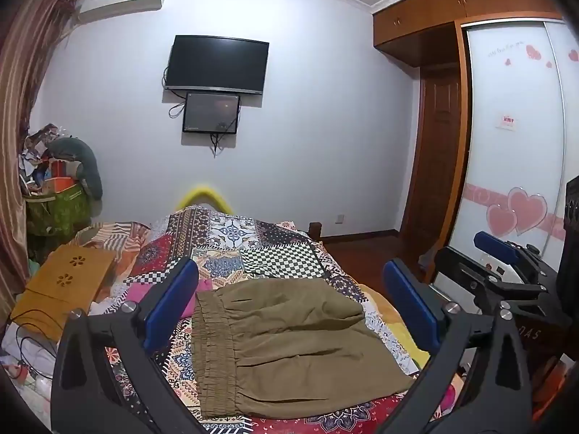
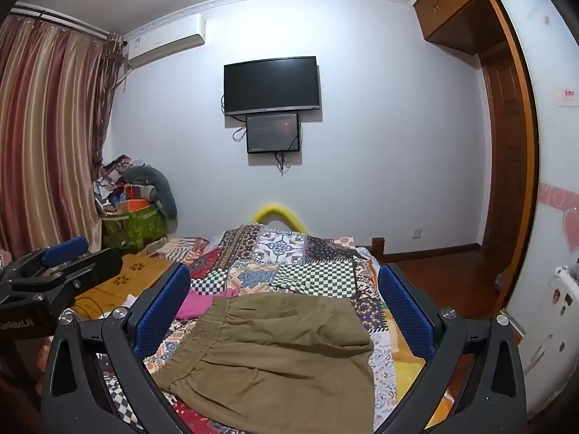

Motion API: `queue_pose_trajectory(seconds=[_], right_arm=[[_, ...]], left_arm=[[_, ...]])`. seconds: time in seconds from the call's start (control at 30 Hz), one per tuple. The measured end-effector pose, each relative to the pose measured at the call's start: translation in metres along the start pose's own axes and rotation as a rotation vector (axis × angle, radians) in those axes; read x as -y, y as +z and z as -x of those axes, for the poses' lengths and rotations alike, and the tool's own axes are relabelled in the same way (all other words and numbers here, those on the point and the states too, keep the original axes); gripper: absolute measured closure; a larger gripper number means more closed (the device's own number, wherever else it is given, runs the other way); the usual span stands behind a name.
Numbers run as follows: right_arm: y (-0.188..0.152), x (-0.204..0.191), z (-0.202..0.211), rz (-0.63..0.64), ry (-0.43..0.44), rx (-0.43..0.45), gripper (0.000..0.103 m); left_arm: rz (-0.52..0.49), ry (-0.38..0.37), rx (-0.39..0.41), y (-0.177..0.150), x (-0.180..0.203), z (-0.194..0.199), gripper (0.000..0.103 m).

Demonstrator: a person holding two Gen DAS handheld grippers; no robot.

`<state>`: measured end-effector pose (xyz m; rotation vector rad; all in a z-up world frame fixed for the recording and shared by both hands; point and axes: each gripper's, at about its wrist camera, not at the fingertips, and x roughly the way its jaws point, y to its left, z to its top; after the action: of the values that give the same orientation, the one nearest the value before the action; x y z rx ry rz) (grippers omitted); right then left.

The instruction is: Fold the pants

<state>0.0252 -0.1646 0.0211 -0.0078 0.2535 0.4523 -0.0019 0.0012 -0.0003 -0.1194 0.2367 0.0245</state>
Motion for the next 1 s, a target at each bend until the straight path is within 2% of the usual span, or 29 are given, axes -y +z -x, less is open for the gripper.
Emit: queue_pose_trajectory(seconds=[0.13,0.27,0.33,1.0], right_arm=[[0.000,0.000,0.000,-0.001,0.000,-0.001,0.000],[0.000,0.000,0.000,-0.001,0.000,-0.001,0.000],[0.000,0.000,0.000,-0.002,0.000,0.000,0.000],[-0.006,-0.003,-0.001,-0.006,-0.004,-0.005,0.000]], left_arm=[[-0.016,-0.011,-0.032,0.008,0.004,-0.008,0.000],[-0.028,-0.003,-0.019,0.013,0.006,-0.002,0.000],[-0.040,-0.010,-0.016,0.005,0.007,-0.001,0.000],[-0.031,-0.002,-0.008,0.004,0.007,-0.008,0.000]])
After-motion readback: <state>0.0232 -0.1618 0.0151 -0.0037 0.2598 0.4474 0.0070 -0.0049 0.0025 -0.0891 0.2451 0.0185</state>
